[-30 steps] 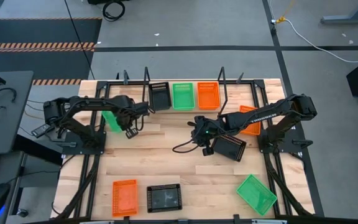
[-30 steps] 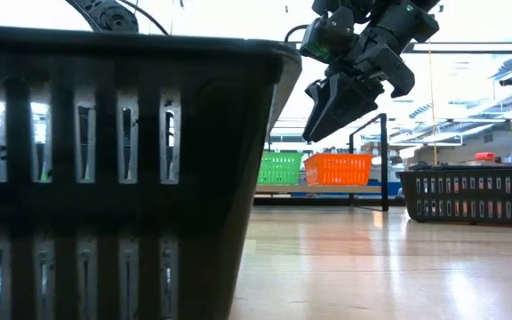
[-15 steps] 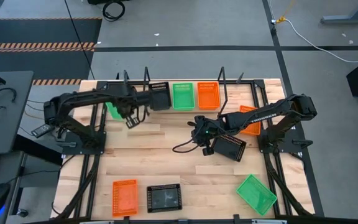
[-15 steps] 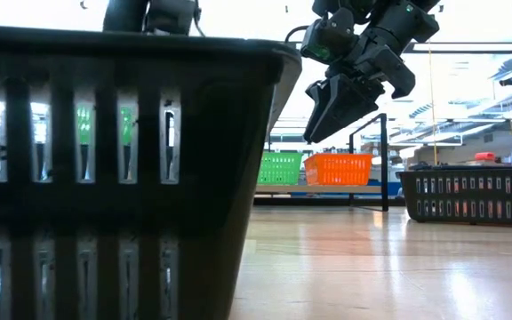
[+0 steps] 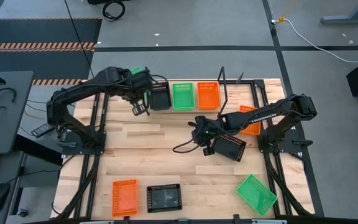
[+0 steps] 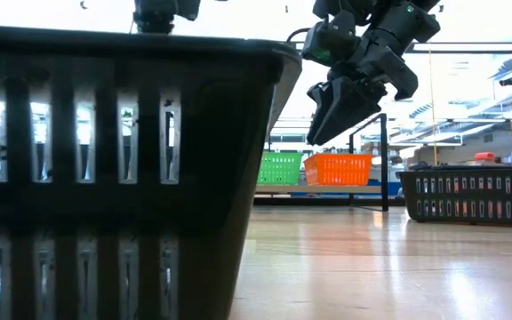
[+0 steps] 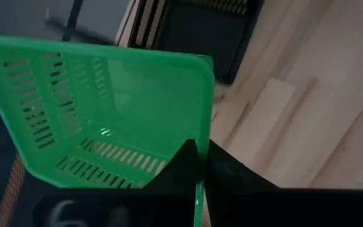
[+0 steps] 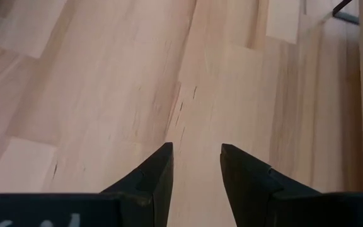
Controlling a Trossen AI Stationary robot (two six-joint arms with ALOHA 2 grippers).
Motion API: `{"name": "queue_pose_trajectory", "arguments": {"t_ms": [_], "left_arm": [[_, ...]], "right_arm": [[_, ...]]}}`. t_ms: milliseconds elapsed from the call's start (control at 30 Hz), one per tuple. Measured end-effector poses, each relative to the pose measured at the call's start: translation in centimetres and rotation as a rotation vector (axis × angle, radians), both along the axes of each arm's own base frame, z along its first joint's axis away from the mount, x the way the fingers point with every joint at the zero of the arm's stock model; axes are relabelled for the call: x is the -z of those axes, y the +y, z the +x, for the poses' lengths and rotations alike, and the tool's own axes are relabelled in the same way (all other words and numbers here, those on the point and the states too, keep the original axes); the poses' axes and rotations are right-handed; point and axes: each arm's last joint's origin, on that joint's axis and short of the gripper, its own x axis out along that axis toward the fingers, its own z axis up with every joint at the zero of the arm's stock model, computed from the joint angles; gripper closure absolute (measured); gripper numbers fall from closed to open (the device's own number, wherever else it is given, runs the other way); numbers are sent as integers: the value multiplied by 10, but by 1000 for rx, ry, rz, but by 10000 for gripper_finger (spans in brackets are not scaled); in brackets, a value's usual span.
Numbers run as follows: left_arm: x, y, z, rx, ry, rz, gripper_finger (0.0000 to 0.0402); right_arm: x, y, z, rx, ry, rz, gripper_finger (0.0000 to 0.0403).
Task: Stack baskets on shelf by color
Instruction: Stack the top green bin on the green bin on the shelf
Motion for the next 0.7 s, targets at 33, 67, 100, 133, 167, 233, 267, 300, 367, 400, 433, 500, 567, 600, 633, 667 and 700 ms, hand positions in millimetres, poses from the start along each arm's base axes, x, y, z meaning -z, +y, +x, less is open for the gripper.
{"name": "queue_pose_trajectory", "arguments": {"t_ms": [33,67,100,133,167,233,267,300,367,400,433,500,567,600,633,667,700], "left_arm": [[2,1,5,24,-2,4,388],[5,3,10,46,-1,8,388],[8,5,15,71,3,14,388],[11,7,21,97,5,21,388],[15,8,27,121,7,22,388],[23,12,39,167,18,20,388],[27,13,44,184,21,24,388],[29,14,47,193,26,25,388],[33,14,53,220,26,27,388],[35,14,56,234,19,29,388],[35,14,58,248,13,36,388],[31,14,63,268,-46,66,388],[29,12,67,292,-82,70,388],[30,10,67,305,-84,63,388],[32,8,71,323,-81,63,388],[33,7,74,335,-84,70,388],[34,5,75,342,-80,68,388]], "right_arm": [[1,0,-1,1,10,-1,266],[1,0,-2,6,18,-8,266],[0,-1,-3,17,29,-23,266],[-1,-2,-6,34,40,-41,266],[-3,-3,-8,60,44,-61,266],[-9,-7,-15,122,56,-99,266],[-14,-9,-20,161,53,-109,266],[-20,-11,-25,201,46,-110,266],[-34,-14,-36,279,22,-88,266],[-41,-16,-42,310,3,-74,266],[-49,-16,-48,331,-22,-56,266],[-62,-18,-58,366,-73,-28,266],[-74,-19,-67,404,-129,-14,266],[-78,-19,-71,421,-153,-18,266],[-82,-20,-74,437,-173,-30,266],[-86,-21,-77,453,-193,-44,266],[-89,-21,-80,468,-209,-57,266]]}}
